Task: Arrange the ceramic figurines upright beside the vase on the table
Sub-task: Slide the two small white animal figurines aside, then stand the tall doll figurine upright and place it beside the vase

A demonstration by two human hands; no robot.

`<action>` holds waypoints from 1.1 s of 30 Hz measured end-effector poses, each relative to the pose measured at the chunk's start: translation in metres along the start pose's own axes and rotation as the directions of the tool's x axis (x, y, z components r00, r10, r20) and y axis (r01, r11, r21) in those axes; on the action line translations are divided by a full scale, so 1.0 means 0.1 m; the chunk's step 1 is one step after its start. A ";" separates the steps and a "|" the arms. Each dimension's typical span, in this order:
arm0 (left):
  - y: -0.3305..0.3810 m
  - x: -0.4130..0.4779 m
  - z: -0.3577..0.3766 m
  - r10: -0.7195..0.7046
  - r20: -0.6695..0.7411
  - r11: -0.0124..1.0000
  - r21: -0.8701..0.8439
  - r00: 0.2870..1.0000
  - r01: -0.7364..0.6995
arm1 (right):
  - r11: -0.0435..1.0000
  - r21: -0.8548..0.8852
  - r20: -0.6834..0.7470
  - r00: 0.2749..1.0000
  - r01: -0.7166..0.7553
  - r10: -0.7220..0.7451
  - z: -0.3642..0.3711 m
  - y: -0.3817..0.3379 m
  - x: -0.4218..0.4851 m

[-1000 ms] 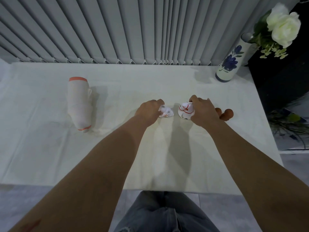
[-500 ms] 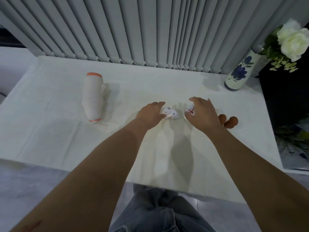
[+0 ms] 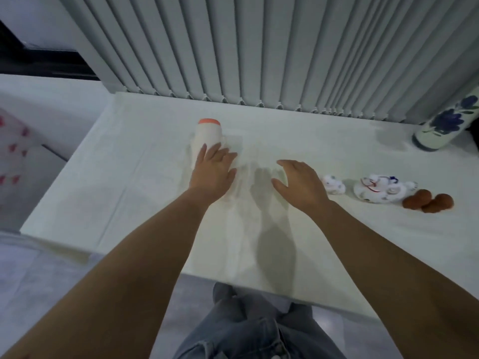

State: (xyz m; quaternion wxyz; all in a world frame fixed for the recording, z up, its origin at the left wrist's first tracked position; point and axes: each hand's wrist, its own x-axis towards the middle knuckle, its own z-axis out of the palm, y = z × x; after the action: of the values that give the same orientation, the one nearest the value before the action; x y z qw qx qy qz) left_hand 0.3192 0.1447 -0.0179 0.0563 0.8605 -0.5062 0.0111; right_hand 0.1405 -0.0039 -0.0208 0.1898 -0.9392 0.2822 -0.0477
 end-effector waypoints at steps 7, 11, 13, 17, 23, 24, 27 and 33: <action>-0.96 -0.06 -0.08 0.011 -0.028 0.994 0.110 1.000 -0.008 | 0.990 0.084 0.169 0.980 -0.117 0.101 0.46 -0.98 0.36; -1.22 -0.01 -0.03 0.074 0.078 0.984 0.154 0.994 -0.085 | 0.990 -0.017 0.137 0.981 -0.138 0.139 0.69 -1.41 0.48; -1.24 0.03 -0.01 0.099 0.122 0.980 0.157 0.988 -0.118 | 0.985 -0.062 0.068 0.984 -0.163 0.167 0.78 -1.52 0.52; -1.22 0.11 0.03 0.133 0.165 0.975 0.154 0.977 -0.159 | 0.968 -0.101 0.034 0.971 -0.231 0.235 0.86 -1.56 0.60; -1.13 0.19 0.09 0.139 0.165 0.979 0.123 0.976 -0.160 | 0.946 0.003 0.021 0.946 -0.324 0.324 0.84 -1.47 0.67; -1.11 0.19 0.11 0.137 0.161 0.981 0.117 0.977 -0.157 | 0.946 -0.013 0.004 0.946 -0.323 0.324 0.84 -1.45 0.68; -1.08 0.20 0.12 0.138 0.151 0.983 0.104 0.979 -0.155 | 0.951 -0.015 0.011 0.951 -0.308 0.309 0.85 -1.40 0.69; -1.02 0.20 0.13 0.092 0.149 0.993 0.058 0.985 -0.102 | 0.924 0.242 0.022 0.953 -0.298 0.301 0.65 -1.31 0.66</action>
State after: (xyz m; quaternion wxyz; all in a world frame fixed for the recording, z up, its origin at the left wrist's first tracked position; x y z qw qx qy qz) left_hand 0.4174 0.1745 -0.0378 -0.0096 0.8347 -0.5496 -0.0326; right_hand 0.2754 0.0821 -0.0317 0.3058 -0.8544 0.4158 -0.0595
